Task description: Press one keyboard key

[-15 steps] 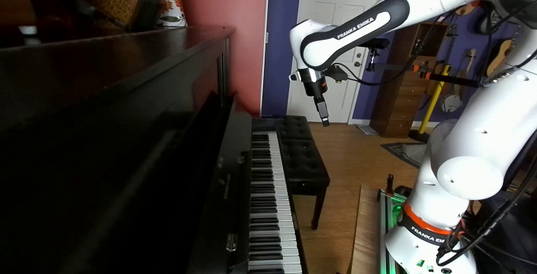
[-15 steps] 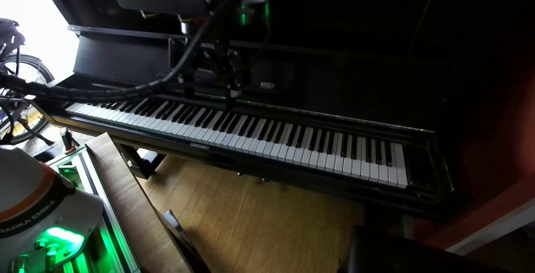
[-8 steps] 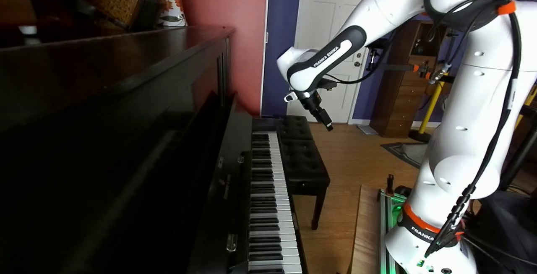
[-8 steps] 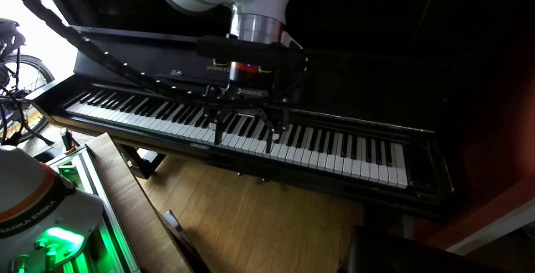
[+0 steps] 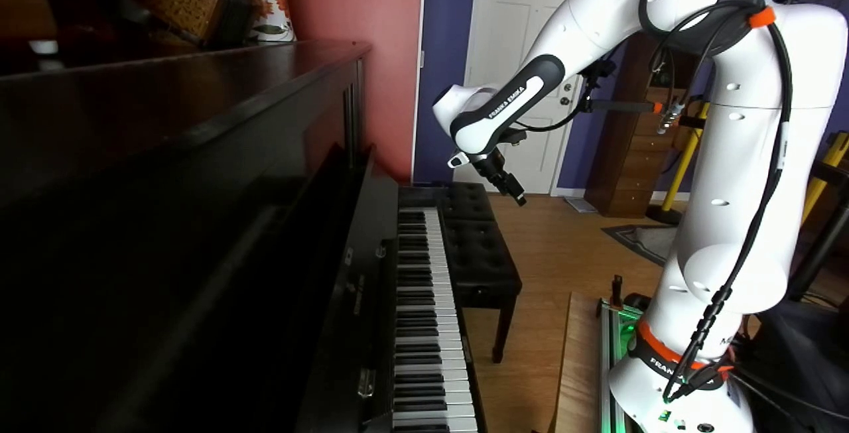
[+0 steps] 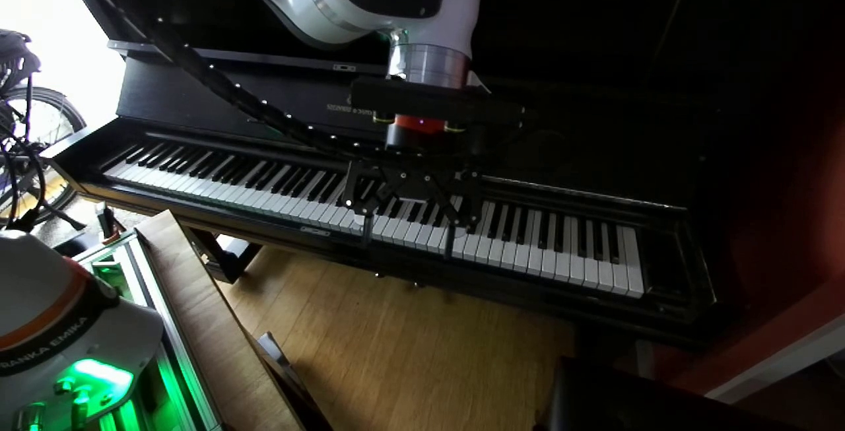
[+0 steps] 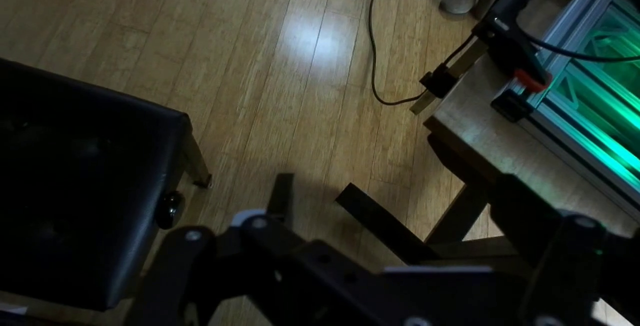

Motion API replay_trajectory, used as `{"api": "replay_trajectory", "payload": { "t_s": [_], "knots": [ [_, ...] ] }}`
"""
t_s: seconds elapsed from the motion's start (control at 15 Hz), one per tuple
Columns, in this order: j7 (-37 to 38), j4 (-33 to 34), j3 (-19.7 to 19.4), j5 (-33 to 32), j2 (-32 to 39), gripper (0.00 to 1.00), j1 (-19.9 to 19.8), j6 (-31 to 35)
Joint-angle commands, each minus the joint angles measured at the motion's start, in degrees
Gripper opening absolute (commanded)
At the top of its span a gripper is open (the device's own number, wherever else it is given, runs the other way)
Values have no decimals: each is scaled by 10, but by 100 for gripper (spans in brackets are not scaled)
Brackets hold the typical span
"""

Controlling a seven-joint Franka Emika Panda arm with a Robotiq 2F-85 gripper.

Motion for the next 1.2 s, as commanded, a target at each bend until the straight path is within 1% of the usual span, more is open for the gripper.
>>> {"api": "replay_trajectory", "payload": {
  "t_s": [0.0, 0.07, 0.2, 0.33, 0.47, 0.6, 0.73, 0.87, 0.93, 1.0, 1.07, 1.13],
  "knots": [
    [0, 1, 10, -1, 0, 100, -10, -2],
    [-11, 2, 11, -1, 4, 100, -12, 12],
    [-6, 5, 7, -6, 17, 100, -19, 60],
    [0, 2, 1, -25, 27, 100, -29, 141],
    [-6, 0, -3, -24, 42, 100, -43, 227],
    [-16, 2, -4, 11, 65, 100, -62, 304],
    [-38, 5, 5, 80, 90, 100, -82, 364],
    [-78, 7, 23, 165, 111, 100, -101, 391],
    [-109, 8, 38, 216, 121, 100, -112, 392],
    [-65, 1, 12, 150, 98, 100, -86, 376],
    [-82, 2, 19, 180, 107, 100, -93, 381],
    [-89, 3, 24, 193, 114, 100, -96, 384]
  ]
}}
